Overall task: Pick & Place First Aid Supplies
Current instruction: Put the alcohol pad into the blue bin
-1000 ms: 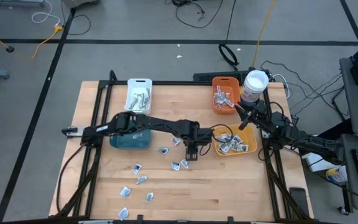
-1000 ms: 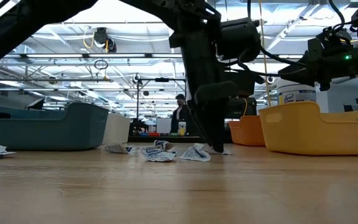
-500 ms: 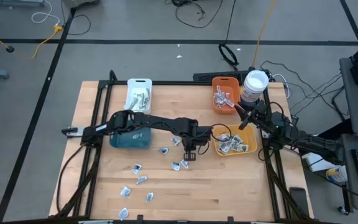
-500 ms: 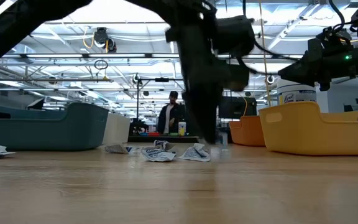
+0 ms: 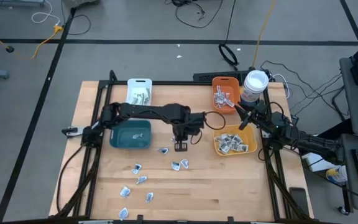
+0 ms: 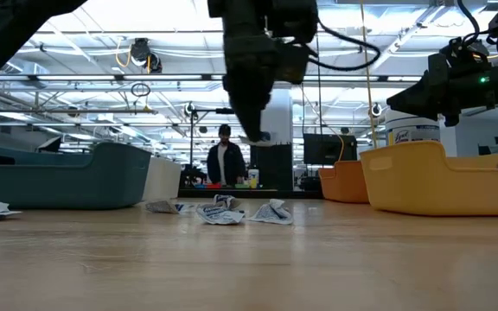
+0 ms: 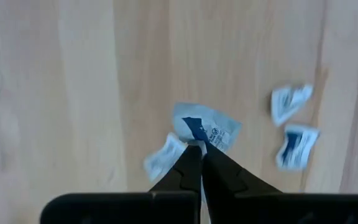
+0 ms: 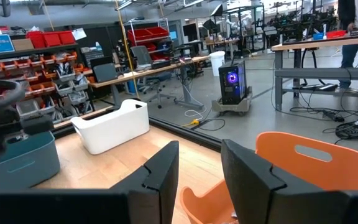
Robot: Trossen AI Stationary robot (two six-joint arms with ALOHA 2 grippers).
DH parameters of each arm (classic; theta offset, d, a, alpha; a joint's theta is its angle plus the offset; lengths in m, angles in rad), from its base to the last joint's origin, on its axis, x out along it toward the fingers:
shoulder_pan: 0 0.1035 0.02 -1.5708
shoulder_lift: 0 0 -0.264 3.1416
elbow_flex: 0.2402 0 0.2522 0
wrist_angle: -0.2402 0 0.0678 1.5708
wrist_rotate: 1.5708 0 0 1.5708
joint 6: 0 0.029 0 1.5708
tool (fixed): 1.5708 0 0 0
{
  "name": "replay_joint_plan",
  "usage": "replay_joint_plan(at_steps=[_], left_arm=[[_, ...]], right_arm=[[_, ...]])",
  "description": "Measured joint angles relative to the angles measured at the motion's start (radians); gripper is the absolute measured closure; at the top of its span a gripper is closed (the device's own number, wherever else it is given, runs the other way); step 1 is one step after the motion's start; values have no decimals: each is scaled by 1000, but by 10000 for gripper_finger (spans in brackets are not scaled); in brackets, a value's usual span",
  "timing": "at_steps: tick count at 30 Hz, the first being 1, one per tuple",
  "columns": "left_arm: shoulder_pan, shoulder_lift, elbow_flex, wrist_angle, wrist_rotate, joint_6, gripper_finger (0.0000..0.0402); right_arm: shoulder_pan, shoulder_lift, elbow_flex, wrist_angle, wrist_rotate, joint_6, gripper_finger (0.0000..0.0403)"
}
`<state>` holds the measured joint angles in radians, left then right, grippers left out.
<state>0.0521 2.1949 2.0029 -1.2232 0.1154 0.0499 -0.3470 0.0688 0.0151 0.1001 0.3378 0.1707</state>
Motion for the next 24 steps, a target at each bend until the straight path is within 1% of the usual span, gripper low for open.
replay_joint_plan(at_steps=[3,6,8,12,17,24], left_arm=[[18,-25,-10,-72,0,16,399],[35,-74,-77,-101,-4,36,399],[42,-123,-157,-87,-11,49,399],[48,-260,-345,-18,-15,77,400],[48,-430,-576,47,-19,75,400],[60,-634,-833,59,-20,116,401]], right_arm=[[0,0,0,0,0,0,286],[0,0,0,0,0,0,286],[0,0,0,0,0,0,286],[0,0,0,0,0,0,286],[0,0,0,0,0,0,286],[0,0,0,0,0,0,287]])
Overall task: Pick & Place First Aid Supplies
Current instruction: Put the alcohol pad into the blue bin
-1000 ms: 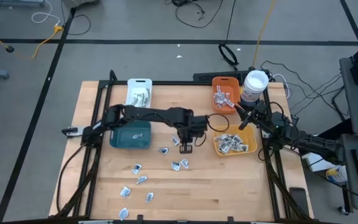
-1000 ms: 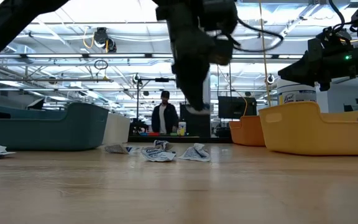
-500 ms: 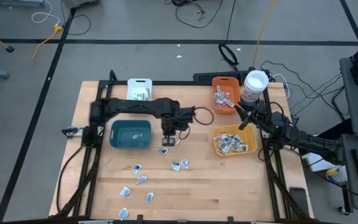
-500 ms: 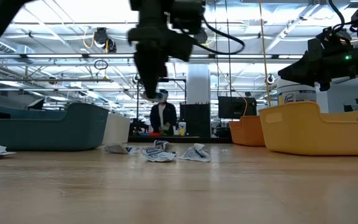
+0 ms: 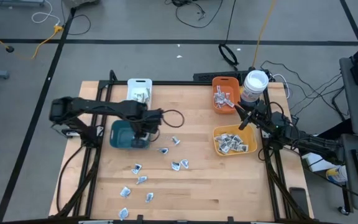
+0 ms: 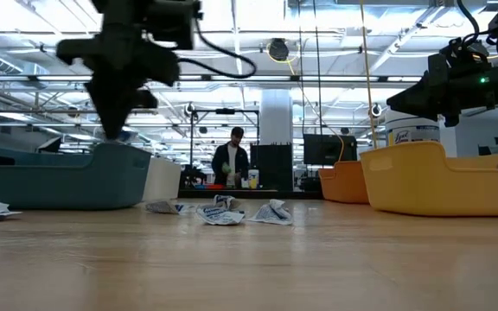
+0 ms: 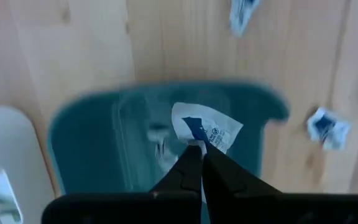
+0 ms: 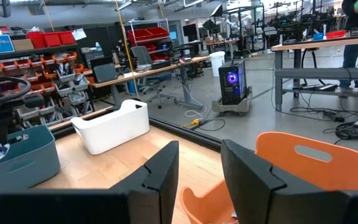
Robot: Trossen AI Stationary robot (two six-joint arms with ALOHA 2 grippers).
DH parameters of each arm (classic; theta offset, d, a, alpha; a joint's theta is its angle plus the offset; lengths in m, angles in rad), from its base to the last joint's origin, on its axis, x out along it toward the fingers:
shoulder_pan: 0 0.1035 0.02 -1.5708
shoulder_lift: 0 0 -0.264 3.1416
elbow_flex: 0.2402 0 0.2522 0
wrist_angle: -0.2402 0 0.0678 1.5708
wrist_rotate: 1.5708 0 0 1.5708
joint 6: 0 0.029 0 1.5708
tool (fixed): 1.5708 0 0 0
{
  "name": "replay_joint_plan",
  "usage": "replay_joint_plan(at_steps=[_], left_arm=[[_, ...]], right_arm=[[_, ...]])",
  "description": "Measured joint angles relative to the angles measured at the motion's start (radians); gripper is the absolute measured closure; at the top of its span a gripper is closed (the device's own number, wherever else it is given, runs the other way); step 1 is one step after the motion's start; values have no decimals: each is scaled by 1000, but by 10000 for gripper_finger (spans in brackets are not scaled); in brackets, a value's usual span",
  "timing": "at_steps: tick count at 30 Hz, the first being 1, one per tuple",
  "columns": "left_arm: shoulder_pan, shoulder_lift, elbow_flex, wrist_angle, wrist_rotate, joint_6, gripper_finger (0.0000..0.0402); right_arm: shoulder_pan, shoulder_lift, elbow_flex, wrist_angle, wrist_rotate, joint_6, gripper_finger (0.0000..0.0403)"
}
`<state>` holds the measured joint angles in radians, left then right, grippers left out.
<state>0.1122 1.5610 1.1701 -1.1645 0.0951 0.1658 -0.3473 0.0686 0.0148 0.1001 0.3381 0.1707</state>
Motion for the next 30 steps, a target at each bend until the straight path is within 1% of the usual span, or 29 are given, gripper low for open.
replay_joint_plan(at_steps=[6,8,14,17,21,23,26,30], left_arm=[[6,-120,-155,1,-2,20,401],[6,-144,-194,12,-30,21,401],[6,-146,-309,128,-103,7,401],[-4,-138,-361,195,-106,4,401],[-10,-139,-390,232,-101,-22,399],[-10,-140,-390,234,-97,-29,388],[-10,-140,-390,247,-90,-45,358],[-10,-140,-390,252,-63,-36,295]], right_arm=[[0,0,0,0,0,0,287],[0,0,0,0,0,0,286],[0,0,0,0,0,0,286],[0,0,0,0,0,0,286],[0,0,0,0,0,0,287],[0,0,0,0,0,0,286],[0,0,0,0,0,0,287],[0,0,0,0,0,0,287]])
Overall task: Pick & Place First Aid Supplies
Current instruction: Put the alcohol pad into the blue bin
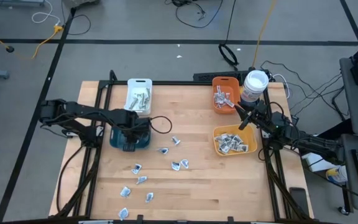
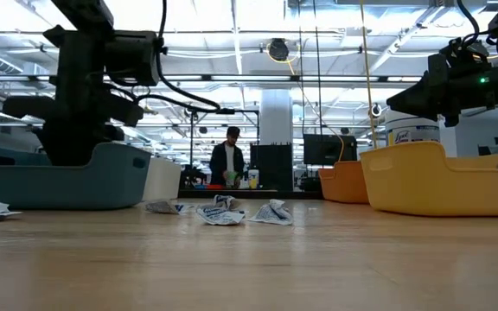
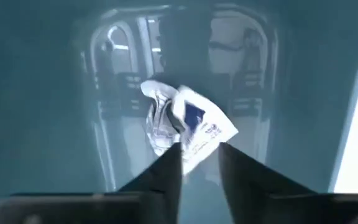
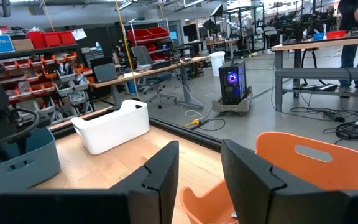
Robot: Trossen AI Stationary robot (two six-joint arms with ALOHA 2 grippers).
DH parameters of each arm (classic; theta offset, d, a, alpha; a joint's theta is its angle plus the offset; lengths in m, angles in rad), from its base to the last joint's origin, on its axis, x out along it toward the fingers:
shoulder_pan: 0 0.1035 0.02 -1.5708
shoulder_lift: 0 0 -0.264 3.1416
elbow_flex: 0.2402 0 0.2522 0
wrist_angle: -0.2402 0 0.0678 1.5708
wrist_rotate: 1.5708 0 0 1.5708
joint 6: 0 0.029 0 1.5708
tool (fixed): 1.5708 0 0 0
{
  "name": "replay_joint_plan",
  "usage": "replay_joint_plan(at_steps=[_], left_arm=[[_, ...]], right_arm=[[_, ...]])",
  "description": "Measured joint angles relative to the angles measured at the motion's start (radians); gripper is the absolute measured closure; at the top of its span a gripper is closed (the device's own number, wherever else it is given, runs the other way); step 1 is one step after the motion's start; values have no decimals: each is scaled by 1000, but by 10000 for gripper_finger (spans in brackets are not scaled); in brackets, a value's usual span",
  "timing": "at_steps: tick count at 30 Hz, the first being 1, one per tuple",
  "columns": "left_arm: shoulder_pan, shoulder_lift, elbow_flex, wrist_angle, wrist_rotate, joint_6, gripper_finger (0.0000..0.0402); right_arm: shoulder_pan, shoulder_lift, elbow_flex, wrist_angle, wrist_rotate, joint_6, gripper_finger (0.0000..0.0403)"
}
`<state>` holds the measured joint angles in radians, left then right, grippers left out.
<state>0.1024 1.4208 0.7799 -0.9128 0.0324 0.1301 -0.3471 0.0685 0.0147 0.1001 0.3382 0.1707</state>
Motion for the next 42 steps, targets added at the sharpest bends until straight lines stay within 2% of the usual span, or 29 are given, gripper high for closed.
replay_joint_plan(at_steps=[6,9,13,16,23,29,42], left_arm=[[0,0,48,-74,0,41,194],[0,0,98,-135,0,99,164],[-16,0,150,-166,0,235,143],[-34,0,181,-187,-17,285,138],[-99,18,286,-211,-42,283,148],[-173,159,453,-238,-43,265,151],[-256,481,855,-278,-17,260,152]], right_arm=[[0,0,0,0,0,0,287],[0,0,0,0,0,0,286],[0,0,0,0,0,0,286],[0,0,0,0,0,0,287],[0,0,0,0,0,0,286],[0,0,0,0,0,0,286],[0,0,0,0,0,0,287]])
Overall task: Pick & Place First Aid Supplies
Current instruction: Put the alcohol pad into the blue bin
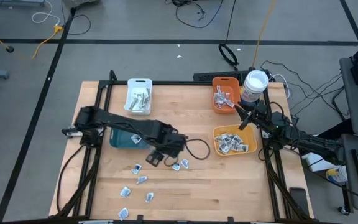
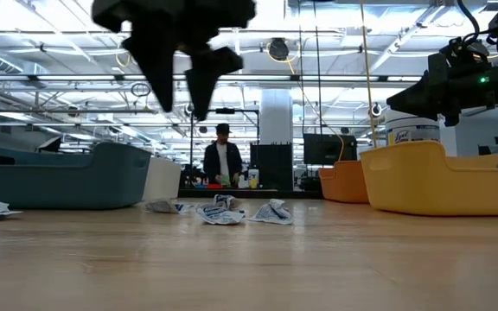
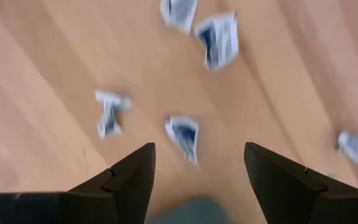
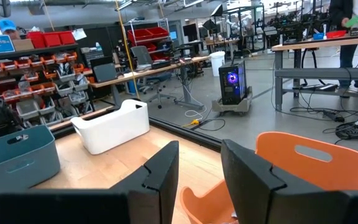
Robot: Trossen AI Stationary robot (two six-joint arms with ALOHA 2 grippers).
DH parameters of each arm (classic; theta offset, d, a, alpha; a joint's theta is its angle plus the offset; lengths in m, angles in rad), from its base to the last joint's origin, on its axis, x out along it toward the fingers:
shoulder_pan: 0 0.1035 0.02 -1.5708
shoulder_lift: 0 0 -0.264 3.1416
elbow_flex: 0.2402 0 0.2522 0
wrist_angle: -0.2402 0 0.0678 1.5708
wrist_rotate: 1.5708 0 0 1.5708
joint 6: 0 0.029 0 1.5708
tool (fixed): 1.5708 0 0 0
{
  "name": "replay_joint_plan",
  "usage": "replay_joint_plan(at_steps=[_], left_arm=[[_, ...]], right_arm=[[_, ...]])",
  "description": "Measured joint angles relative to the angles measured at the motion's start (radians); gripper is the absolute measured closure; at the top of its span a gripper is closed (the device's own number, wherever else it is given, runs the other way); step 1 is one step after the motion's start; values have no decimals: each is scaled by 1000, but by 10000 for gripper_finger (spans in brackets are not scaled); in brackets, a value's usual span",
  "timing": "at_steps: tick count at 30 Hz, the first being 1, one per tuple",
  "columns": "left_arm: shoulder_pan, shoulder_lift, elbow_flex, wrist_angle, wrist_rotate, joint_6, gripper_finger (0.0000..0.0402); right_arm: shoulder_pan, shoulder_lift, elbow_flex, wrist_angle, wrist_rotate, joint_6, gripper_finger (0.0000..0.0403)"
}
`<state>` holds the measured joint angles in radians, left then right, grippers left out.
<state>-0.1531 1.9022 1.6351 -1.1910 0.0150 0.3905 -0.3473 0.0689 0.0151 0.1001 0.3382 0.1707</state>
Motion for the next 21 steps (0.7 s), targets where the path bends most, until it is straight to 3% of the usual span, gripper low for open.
replay_joint_plan(at_steps=[11,21], left_arm=[[-22,243,339,-40,11,-2,153],[-39,380,375,89,-43,2,149]], right_arm=[[0,0,0,0,0,0,286],[0,0,0,0,0,0,286]])
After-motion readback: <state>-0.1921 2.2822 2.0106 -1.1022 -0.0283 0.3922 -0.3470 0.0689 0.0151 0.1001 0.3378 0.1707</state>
